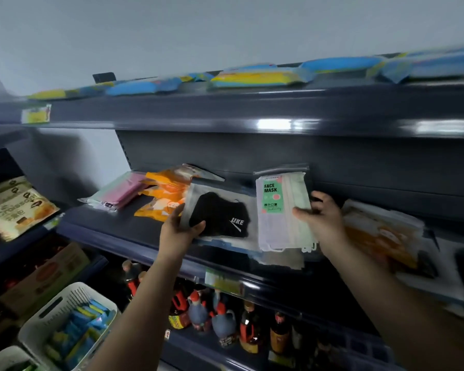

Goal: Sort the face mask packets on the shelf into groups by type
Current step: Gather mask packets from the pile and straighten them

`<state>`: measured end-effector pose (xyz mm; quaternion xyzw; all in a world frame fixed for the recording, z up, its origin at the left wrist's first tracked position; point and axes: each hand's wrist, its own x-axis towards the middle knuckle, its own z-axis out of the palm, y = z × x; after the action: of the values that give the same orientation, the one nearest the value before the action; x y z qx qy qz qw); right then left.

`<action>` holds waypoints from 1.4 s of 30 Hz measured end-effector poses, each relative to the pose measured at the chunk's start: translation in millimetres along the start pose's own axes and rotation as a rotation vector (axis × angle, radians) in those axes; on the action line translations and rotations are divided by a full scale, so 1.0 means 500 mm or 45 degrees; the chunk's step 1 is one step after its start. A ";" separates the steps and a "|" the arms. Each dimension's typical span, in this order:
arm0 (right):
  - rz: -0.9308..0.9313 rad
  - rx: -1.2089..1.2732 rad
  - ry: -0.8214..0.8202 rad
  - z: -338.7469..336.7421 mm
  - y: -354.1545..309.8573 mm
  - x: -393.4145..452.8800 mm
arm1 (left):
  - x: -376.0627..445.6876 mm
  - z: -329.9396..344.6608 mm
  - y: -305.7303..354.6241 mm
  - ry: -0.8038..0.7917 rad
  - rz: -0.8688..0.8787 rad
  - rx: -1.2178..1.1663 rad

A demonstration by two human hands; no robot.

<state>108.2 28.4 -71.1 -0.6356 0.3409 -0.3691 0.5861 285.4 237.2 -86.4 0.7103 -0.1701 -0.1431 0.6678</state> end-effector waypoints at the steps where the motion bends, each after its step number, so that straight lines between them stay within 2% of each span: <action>1: 0.007 -0.012 0.021 0.012 0.002 0.005 | 0.019 -0.006 -0.002 -0.023 0.007 0.044; 4: 0.029 -0.025 0.068 0.045 0.008 0.015 | 0.067 -0.015 -0.010 -0.114 0.065 0.160; 6: 0.036 -0.014 0.106 0.064 0.015 0.021 | 0.088 -0.018 -0.014 -0.165 0.150 0.347; 10: 0.061 0.000 0.196 0.093 0.027 0.028 | 0.121 -0.023 -0.037 -0.170 0.375 1.215; 12: 0.067 -0.017 0.230 0.101 0.031 0.030 | 0.119 -0.016 -0.043 -0.173 0.479 1.454; 16: 0.059 -0.057 0.298 0.105 0.033 0.026 | 0.114 0.019 -0.061 -0.461 0.705 1.539; 21: 0.036 -0.171 0.353 0.089 0.043 0.028 | 0.121 0.050 -0.089 -0.786 0.705 1.510; 26: 0.040 -0.245 0.395 0.078 0.050 0.033 | 0.154 0.060 -0.103 -0.816 0.676 1.492; 33: 0.038 -0.480 0.344 0.069 0.039 0.027 | 0.188 0.075 -0.102 -0.783 0.593 1.544; 42: 0.068 -1.106 0.233 0.054 0.022 0.039 | 0.222 0.087 -0.087 -0.760 0.471 1.585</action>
<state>141.5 24.0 -81.9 -0.7786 0.5311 -0.2312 0.2413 369.1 152.0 -130.2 0.8497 -0.5135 -0.0922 0.0769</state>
